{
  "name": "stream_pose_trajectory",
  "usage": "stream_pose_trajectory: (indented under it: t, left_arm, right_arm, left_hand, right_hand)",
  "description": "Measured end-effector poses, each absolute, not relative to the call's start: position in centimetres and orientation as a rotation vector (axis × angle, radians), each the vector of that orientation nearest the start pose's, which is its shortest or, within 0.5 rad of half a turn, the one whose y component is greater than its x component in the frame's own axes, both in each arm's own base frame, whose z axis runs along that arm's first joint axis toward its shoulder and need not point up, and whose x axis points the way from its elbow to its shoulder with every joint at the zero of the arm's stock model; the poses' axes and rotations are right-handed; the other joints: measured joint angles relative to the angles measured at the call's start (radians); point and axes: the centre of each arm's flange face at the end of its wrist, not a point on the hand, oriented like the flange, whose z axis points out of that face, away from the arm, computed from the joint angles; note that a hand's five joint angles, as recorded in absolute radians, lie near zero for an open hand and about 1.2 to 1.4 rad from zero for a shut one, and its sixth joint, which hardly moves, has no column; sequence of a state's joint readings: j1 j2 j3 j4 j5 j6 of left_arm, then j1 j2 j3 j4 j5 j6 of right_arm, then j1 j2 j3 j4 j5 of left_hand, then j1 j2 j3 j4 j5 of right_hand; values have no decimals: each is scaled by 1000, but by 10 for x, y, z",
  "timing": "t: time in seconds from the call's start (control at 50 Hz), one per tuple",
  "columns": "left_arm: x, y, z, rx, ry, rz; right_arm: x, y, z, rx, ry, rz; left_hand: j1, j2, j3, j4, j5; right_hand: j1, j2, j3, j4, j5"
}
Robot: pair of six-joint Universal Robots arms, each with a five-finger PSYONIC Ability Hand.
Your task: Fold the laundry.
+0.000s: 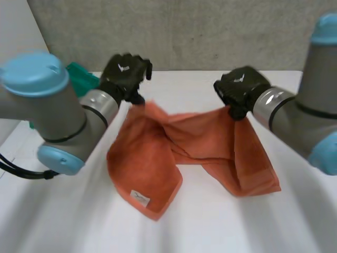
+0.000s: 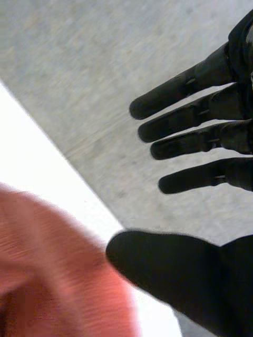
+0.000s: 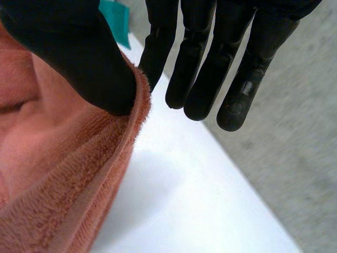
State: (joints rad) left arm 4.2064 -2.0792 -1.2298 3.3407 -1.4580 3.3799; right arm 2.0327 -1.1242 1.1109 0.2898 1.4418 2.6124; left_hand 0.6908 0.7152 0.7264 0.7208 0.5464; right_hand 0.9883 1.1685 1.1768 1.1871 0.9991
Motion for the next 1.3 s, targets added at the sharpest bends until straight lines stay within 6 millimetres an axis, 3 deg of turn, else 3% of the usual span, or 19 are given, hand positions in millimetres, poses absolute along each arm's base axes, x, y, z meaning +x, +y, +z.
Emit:
stream_pose_trajectory:
  t: [0.1, 0.18, 0.26, 0.38, 0.44, 0.52, 0.72, 0.84, 0.96, 1.12, 1.3]
  left_arm:
    - [-336, -299, 224, 1036, 2238, -2369]
    - [-338, -292, 220, 1048, 2262, -2347]
    - [-324, -279, 235, 962, 2256, -2341]
    - [-293, -272, 247, 767, 2267, -2301]
    - [-269, -267, 240, 623, 2338, -2224]
    - [-252, -263, 225, 522, 2445, -2125]
    - [-230, -272, 197, 354, 2623, -1957]
    - [-235, -280, 171, 340, 2749, -1855]
    - [-244, -280, 153, 335, 2886, -1758]
    - [-261, -286, 141, 358, 2984, -1728]
    - [-280, -300, 128, 426, 2973, -1759]
  right_arm:
    - [302, -291, 238, -1213, 2175, -1795]
    - [300, -297, 221, -1169, 2240, -1771]
    - [294, -299, 210, -1131, 2310, -1768]
    - [289, -295, 209, -1125, 2313, -1786]
    - [284, -290, 217, -1117, 2279, -1842]
    - [279, -285, 232, -1101, 2226, -1921]
    - [273, -262, 284, -1084, 2039, -2073]
    - [267, -243, 316, -1059, 1934, -2160]
    - [263, -231, 335, -1039, 1876, -2220]
    - [260, -223, 347, -1033, 1835, -2262]
    - [261, -218, 349, -1042, 1831, -2252]
  left_hand:
    - [-281, -282, -290, -295, -297]
    - [-317, -350, -358, -361, -367]
    - [-317, -351, -362, -364, -373]
    - [-317, -351, -362, -364, -373]
    - [-317, -351, -362, -364, -373]
    - [-317, -351, -362, -364, -373]
    - [-317, -351, -362, -364, -370]
    - [-314, -335, -348, -340, -335]
    - [-314, -331, -341, -335, -331]
    - [-312, -321, -333, -328, -323]
    - [-134, -165, -176, -165, -167]
  right_hand:
    - [0, 0, 0, 0, 1]
    - [0, 0, 0, 0, 1]
    - [0, 0, 0, 0, 1]
    - [0, 0, 0, 0, 1]
    - [0, 0, 0, 0, 1]
    - [0, 0, 0, 0, 1]
    - [0, 0, 0, 0, 1]
    - [0, 0, 0, 0, 1]
    - [0, 0, 0, 0, 1]
    - [5, 0, 0, 0, 1]
    - [5, 0, 0, 0, 1]
